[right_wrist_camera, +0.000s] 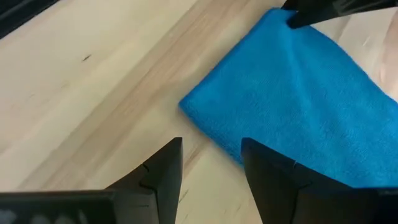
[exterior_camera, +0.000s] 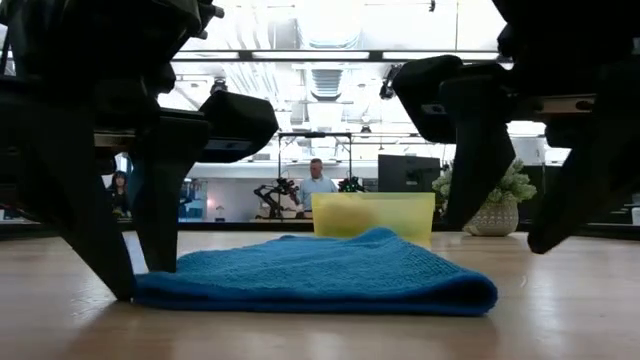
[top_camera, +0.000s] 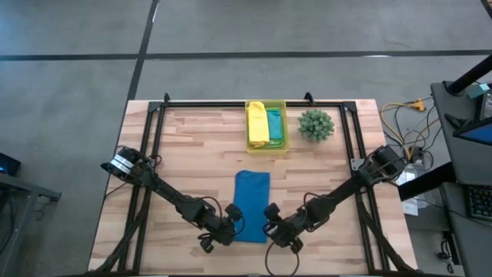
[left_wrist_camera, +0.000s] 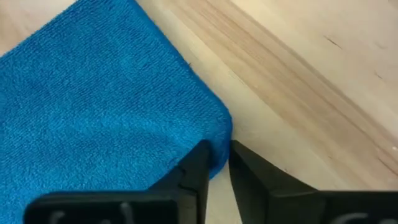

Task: Fold microfiber towels
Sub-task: Fold the blue microfiber cloth

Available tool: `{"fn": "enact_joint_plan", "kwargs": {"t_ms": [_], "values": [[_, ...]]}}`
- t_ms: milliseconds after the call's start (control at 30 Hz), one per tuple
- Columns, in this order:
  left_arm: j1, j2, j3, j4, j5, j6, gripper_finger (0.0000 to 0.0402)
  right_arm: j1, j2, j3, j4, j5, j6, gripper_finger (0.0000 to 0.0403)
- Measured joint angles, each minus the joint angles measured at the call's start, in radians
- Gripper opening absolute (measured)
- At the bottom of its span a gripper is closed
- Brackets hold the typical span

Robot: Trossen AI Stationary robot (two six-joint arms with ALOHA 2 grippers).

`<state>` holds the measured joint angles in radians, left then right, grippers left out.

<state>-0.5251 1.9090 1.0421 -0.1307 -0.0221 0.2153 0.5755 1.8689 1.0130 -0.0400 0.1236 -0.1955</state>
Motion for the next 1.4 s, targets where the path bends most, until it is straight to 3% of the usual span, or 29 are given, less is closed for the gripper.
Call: {"fn": "enact_joint_plan", "kwargs": {"t_ms": [233, 533, 733, 1033, 1167, 1400], "values": [[0.002, 0.0, -0.001, 0.009, -0.01, 0.0, 0.0031, 0.0, 0.0, 0.0, 0.074, -0.001, -0.019, 0.0161], [0.004, 0.0, -0.011, 0.024, -0.01, 0.0, 0.0055, 0.0, 0.0, 0.003, 0.082, -0.022, -0.052, 0.016], [0.004, 0.0, -0.015, 0.029, -0.01, 0.0, 0.0062, 0.0, 0.087, 0.045, 0.097, -0.036, -0.052, 0.016], [0.006, 0.0, -0.019, 0.025, 0.006, -0.001, 0.0056, 0.001, 0.183, 0.153, -0.02, -0.001, 0.004, 0.0157], [0.006, 0.0, -0.02, 0.023, 0.013, 0.0, 0.0029, 0.01, 0.181, 0.15, -0.029, 0.009, 0.032, 0.0128], [0.005, 0.0, -0.02, 0.02, 0.014, 0.002, 0.0002, 0.016, 0.175, 0.15, -0.045, 0.005, 0.096, 0.002]]}}
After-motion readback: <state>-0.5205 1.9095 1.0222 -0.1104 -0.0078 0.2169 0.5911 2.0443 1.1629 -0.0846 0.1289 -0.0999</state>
